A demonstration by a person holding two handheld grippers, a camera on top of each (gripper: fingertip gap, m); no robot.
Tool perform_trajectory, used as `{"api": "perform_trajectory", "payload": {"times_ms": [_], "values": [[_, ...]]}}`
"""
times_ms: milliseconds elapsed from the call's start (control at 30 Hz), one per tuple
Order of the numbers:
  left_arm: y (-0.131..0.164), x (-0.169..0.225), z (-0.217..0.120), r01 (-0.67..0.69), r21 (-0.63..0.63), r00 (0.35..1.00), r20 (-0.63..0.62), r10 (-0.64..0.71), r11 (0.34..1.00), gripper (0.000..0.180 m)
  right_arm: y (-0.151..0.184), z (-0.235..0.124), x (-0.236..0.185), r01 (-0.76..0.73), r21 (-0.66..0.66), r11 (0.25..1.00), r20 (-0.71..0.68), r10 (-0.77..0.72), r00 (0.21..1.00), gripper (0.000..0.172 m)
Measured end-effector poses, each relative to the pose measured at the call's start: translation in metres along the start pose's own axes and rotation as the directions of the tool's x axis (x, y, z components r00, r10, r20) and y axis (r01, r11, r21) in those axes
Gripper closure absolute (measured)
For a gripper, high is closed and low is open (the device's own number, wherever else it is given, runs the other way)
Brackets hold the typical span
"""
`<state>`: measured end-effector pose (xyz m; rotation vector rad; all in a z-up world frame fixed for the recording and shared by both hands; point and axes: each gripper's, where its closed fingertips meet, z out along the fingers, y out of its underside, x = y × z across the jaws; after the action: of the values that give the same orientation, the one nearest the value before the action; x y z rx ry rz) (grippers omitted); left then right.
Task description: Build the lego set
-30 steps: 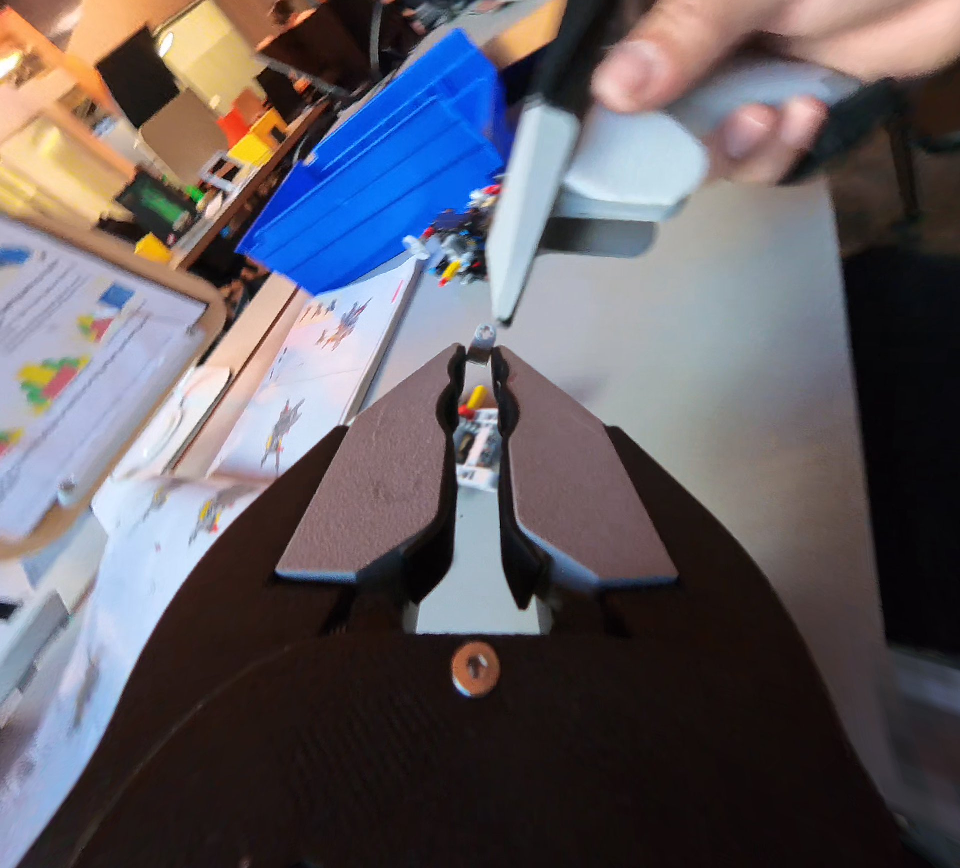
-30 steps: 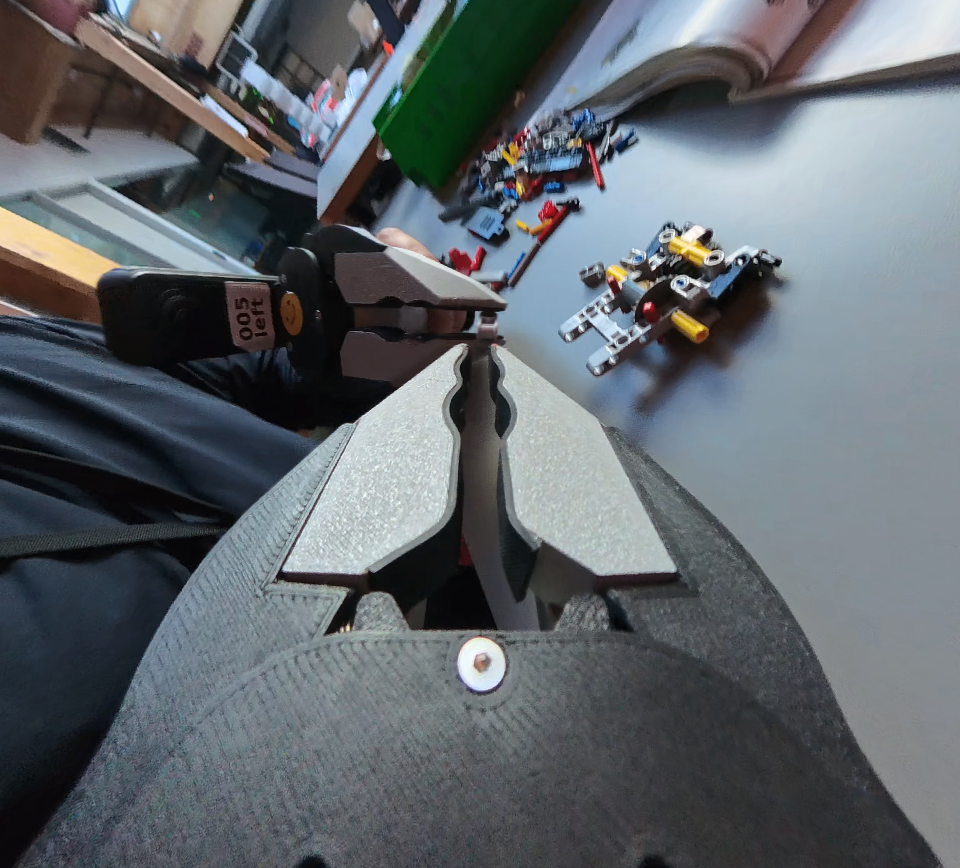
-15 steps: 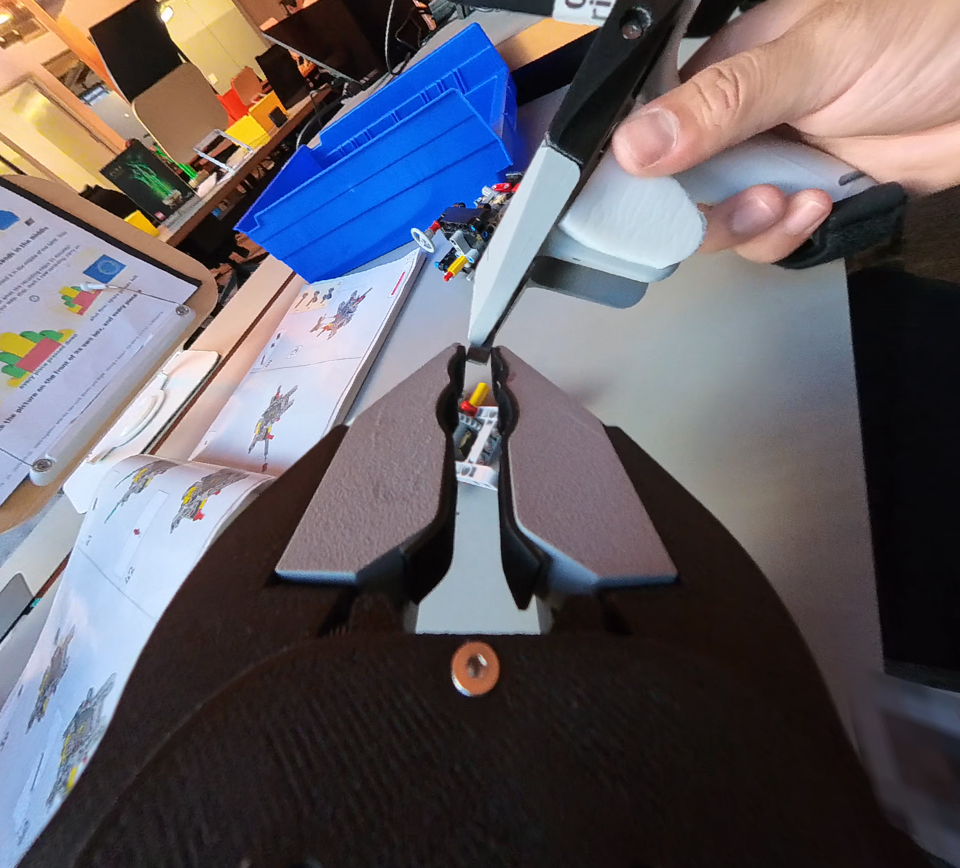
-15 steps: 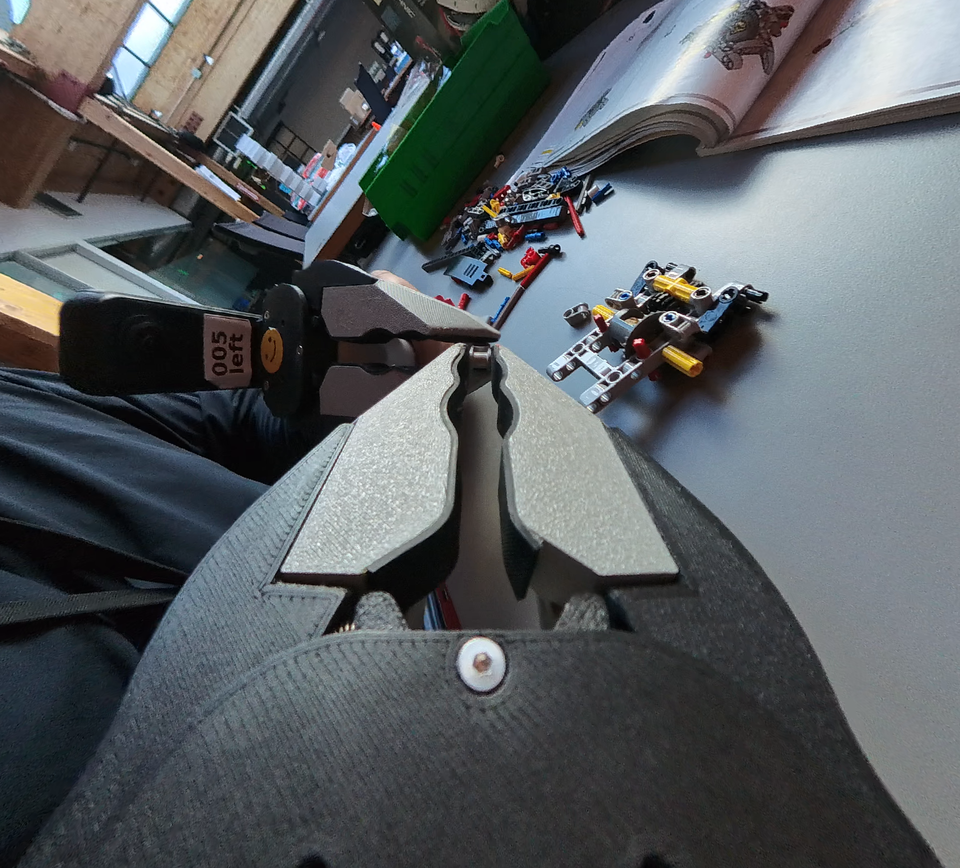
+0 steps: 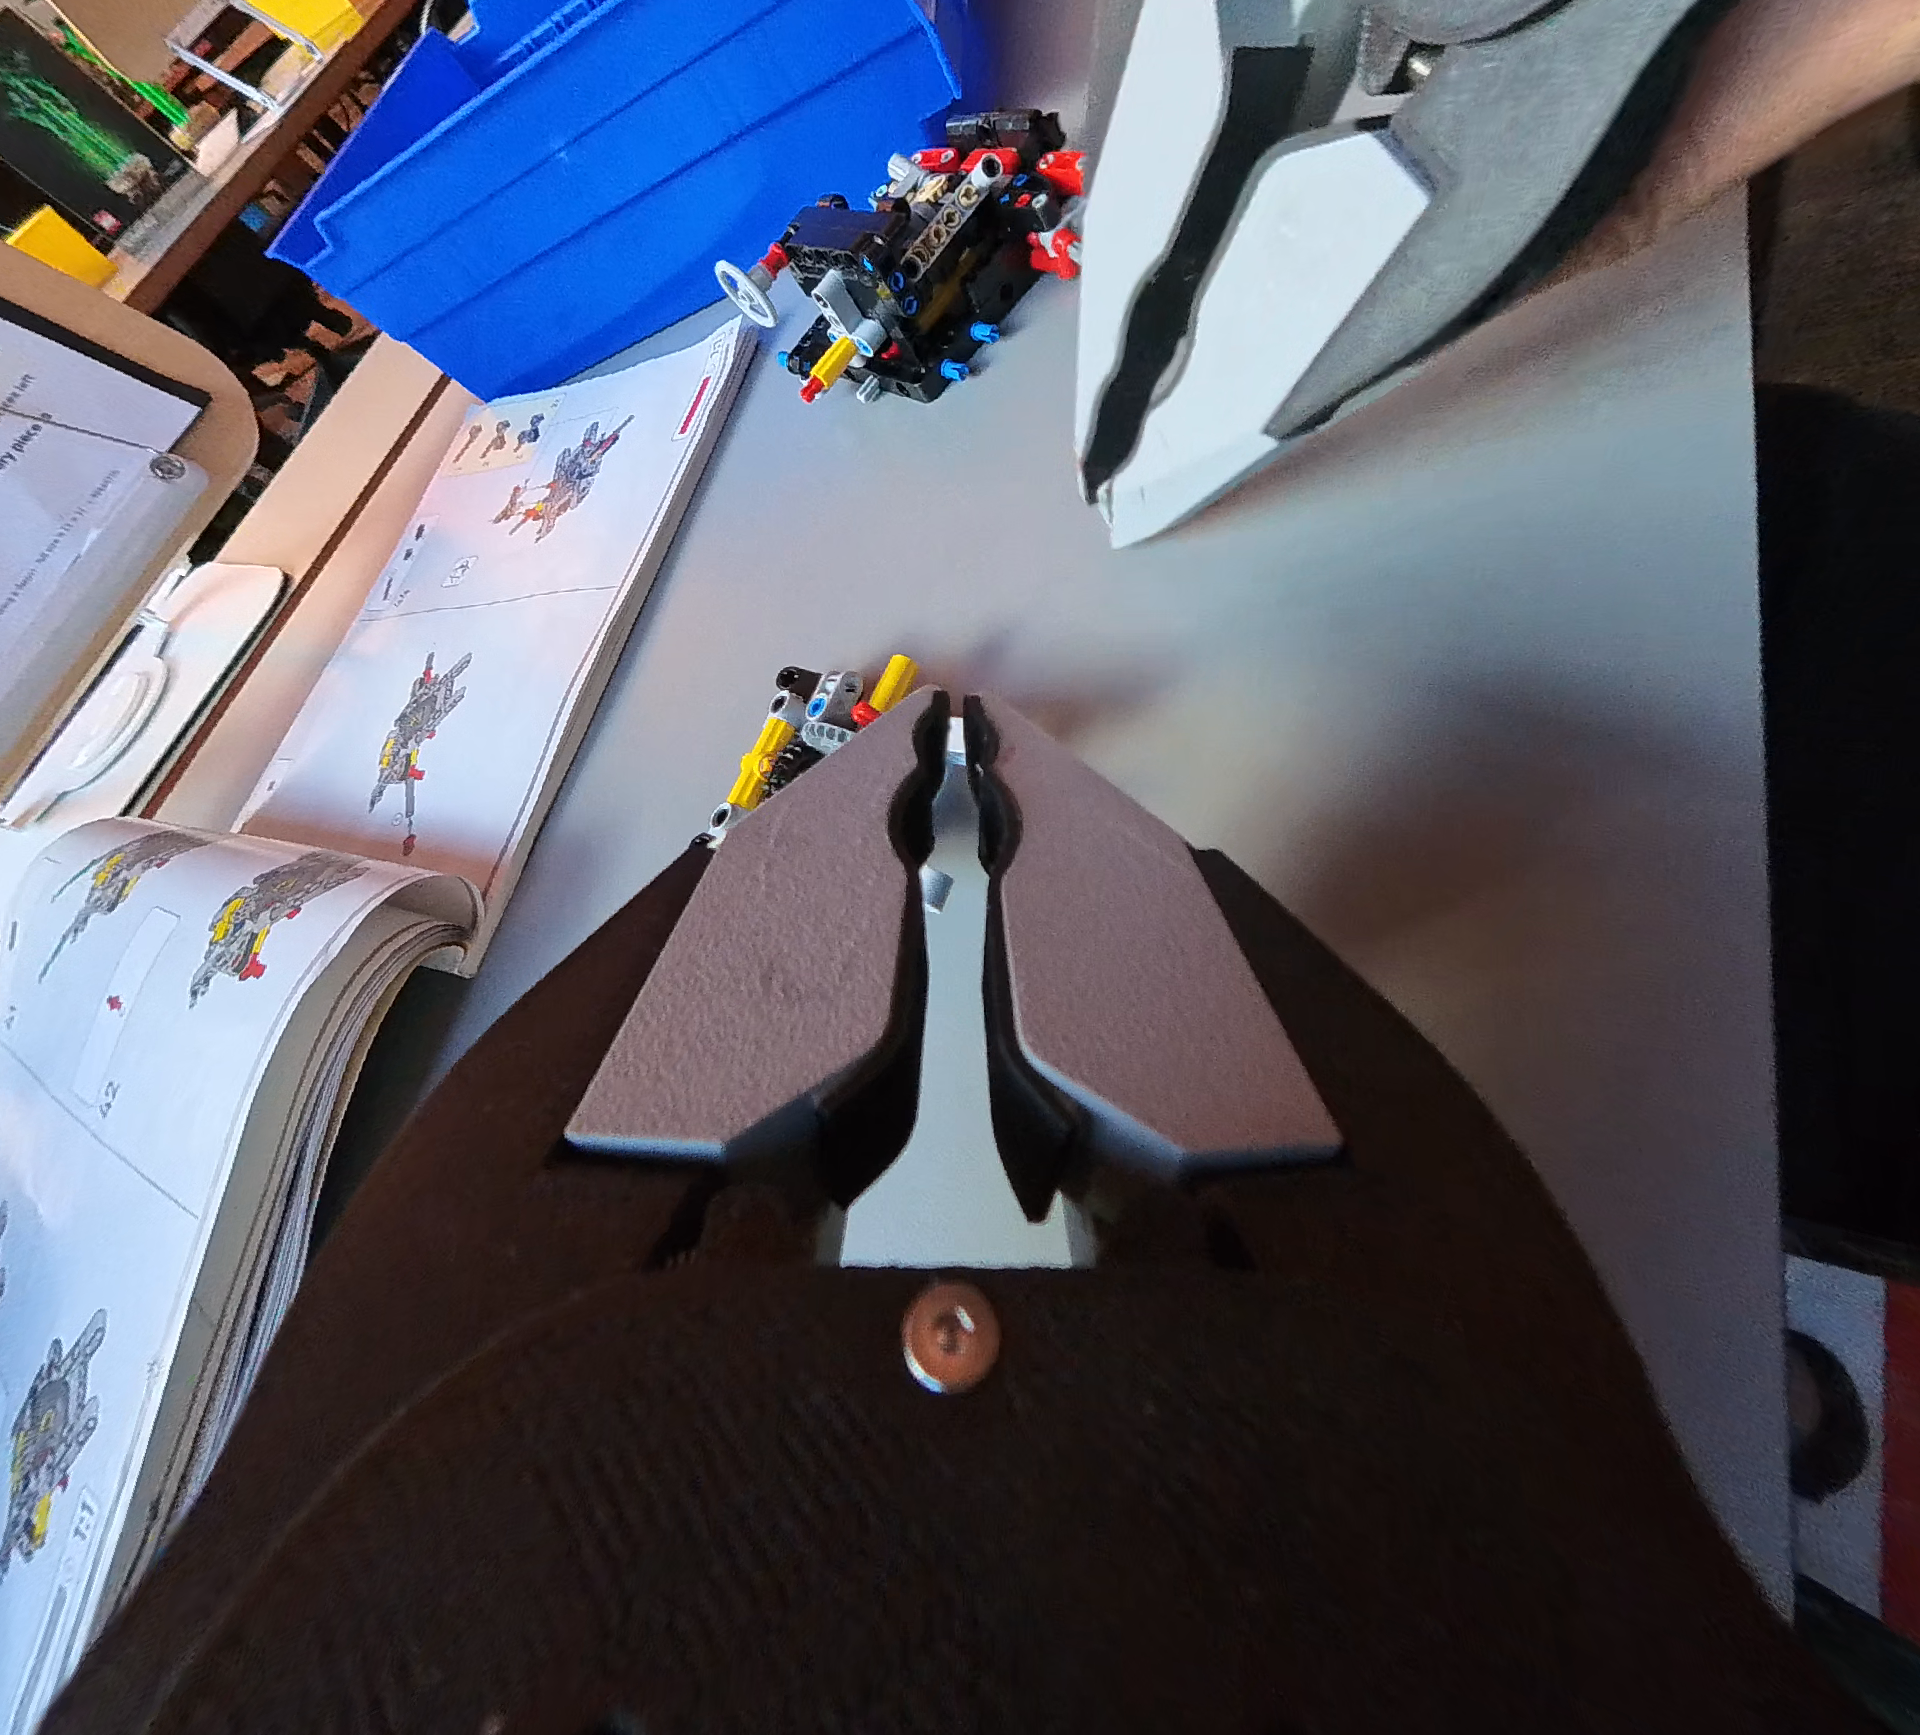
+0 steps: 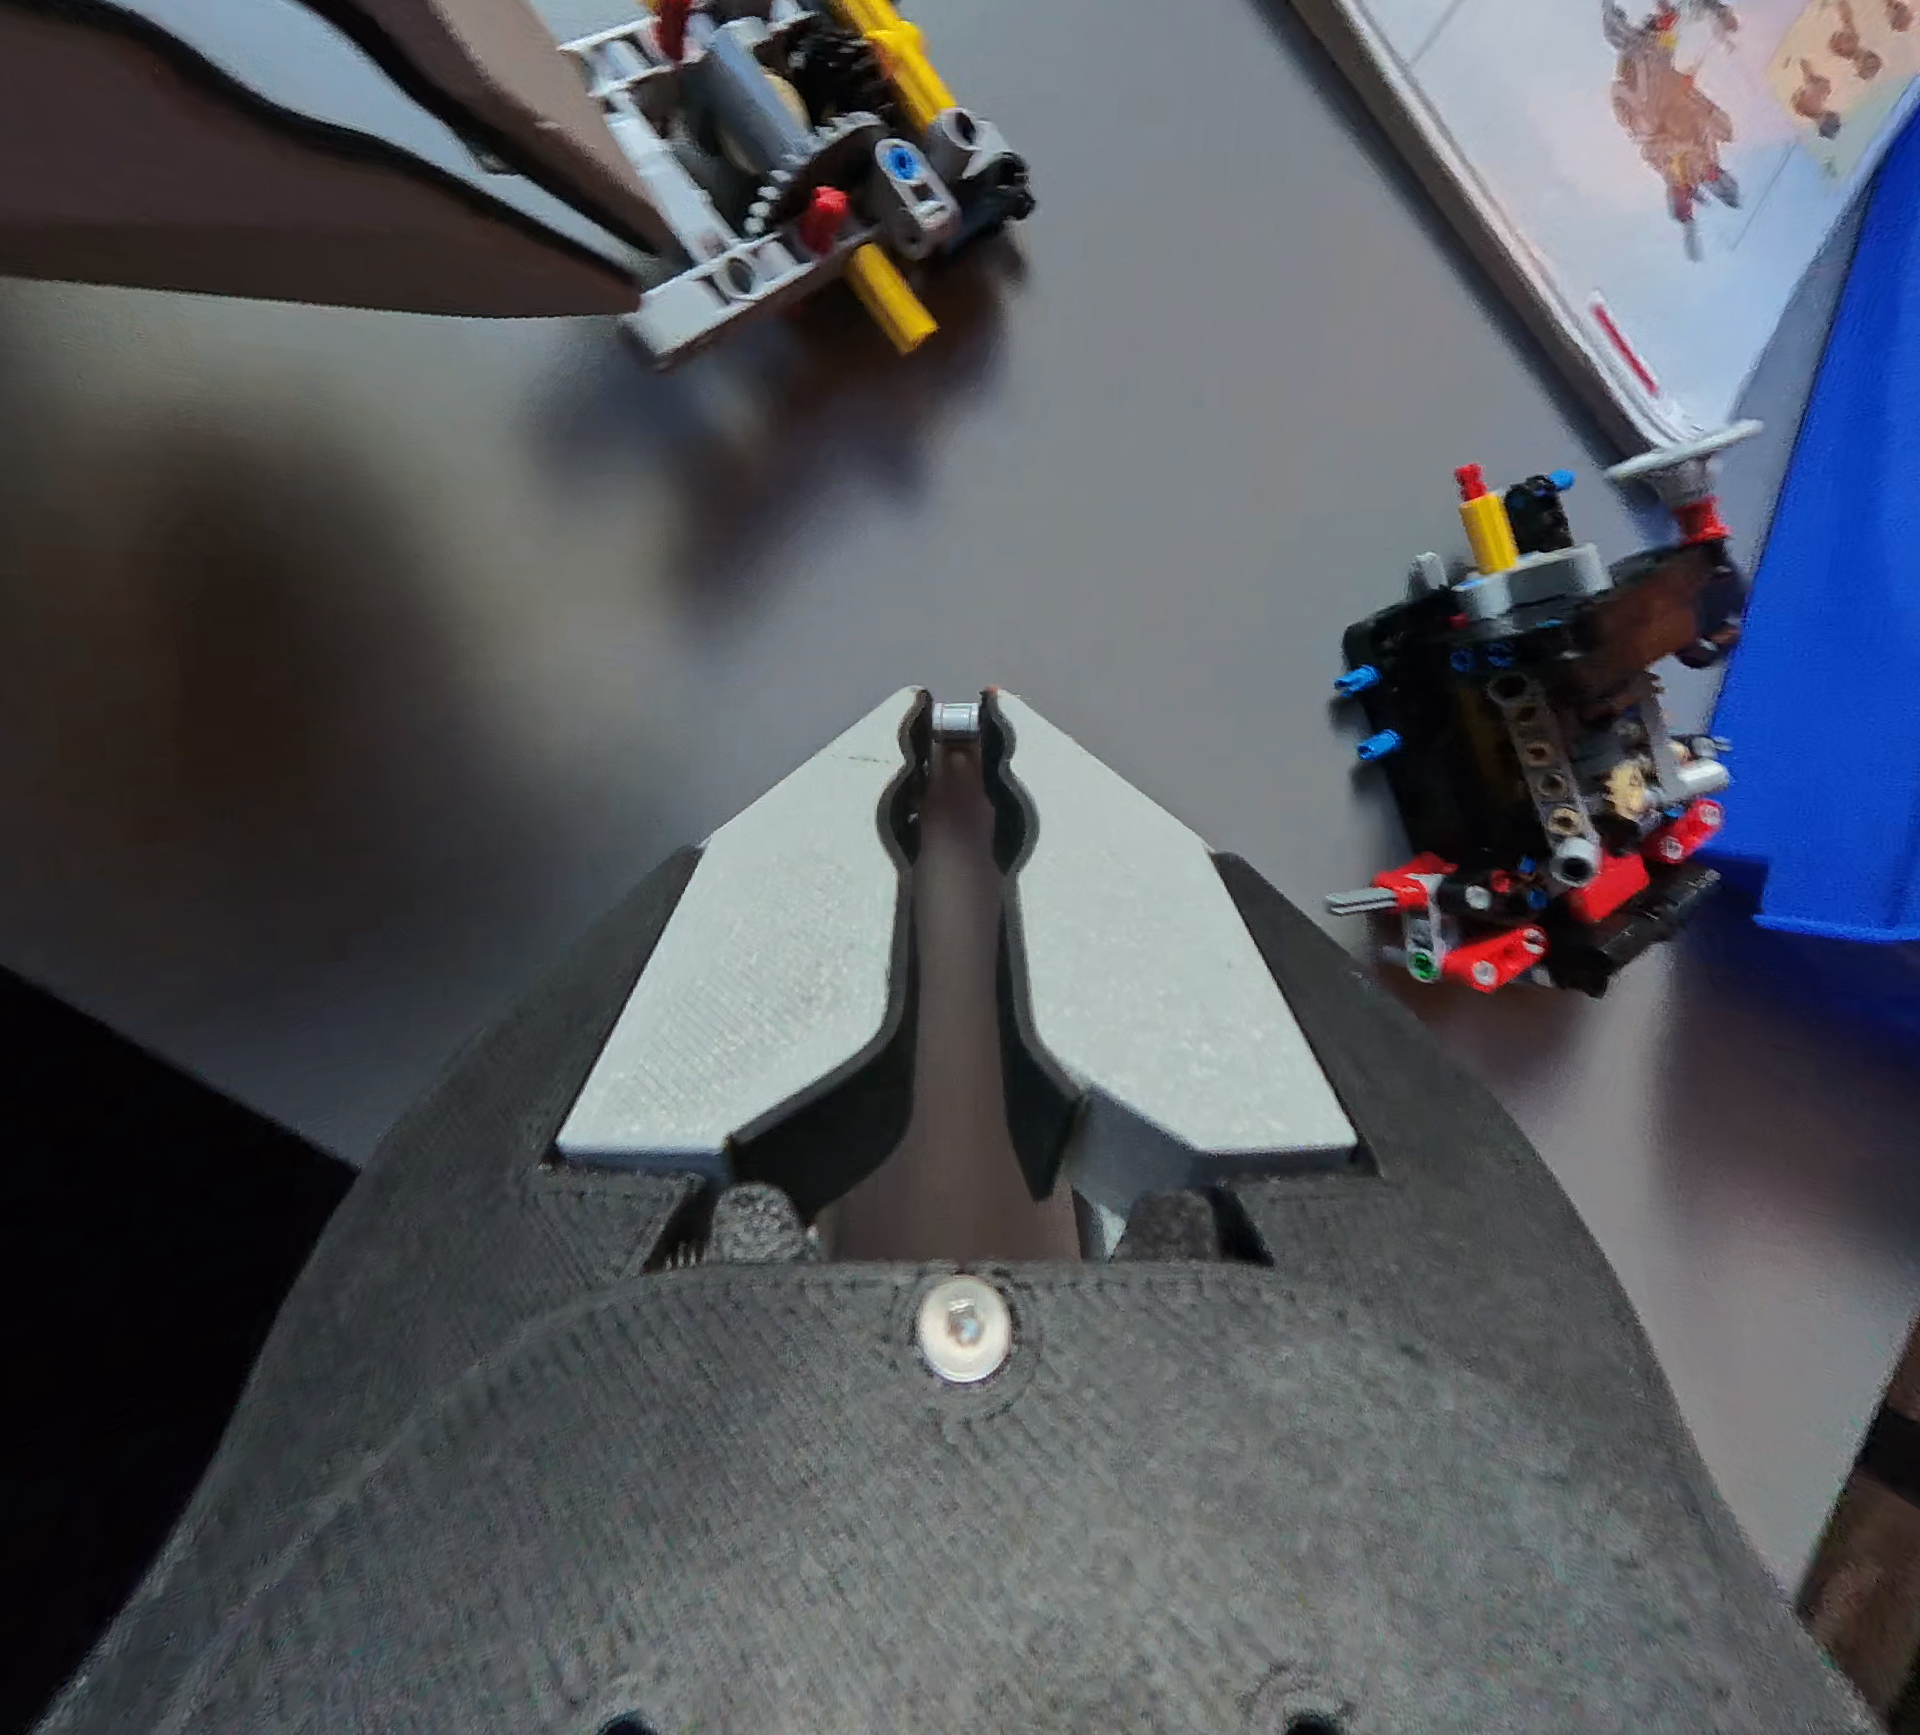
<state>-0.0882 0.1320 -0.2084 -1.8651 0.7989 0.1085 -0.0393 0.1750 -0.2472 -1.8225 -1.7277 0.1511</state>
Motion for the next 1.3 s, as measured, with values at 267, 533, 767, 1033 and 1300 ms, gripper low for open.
{"api": "perform_trajectory", "payload": {"times_ms": [267,533,767,1033,1300], "values": [[0.001,-0.002,0.0,0.02,-0.002,1.0,-0.005,-0.02,1.0,0.18,-0.004,-0.01,-0.028,-0.066,0.076,0.995,0.182,0.051,0.982,0.15],[0.002,-0.003,0.0,0.026,-0.004,1.0,-0.004,-0.026,1.0,0.18,0.002,-0.029,-0.022,-0.063,0.097,0.993,0.266,0.035,0.963,0.145],[0.002,-0.005,0.0,0.033,-0.008,0.999,0.004,-0.033,0.999,0.18,0.017,-0.027,-0.033,-0.088,0.031,0.996,0.419,0.068,0.906,0.161],[0.004,-0.009,-0.002,0.066,-0.009,0.998,0.007,-0.066,0.998,0.18,-0.014,-0.02,-0.05,-0.134,0.127,0.983,0.504,0.052,0.862,0.161],[0.007,-0.011,-0.001,0.082,-0.026,0.997,0.004,-0.082,0.996,0.18,-0.01,-0.022,-0.014,0.0,0.194,0.981,0.375,-0.074,0.924,0.148]]}}
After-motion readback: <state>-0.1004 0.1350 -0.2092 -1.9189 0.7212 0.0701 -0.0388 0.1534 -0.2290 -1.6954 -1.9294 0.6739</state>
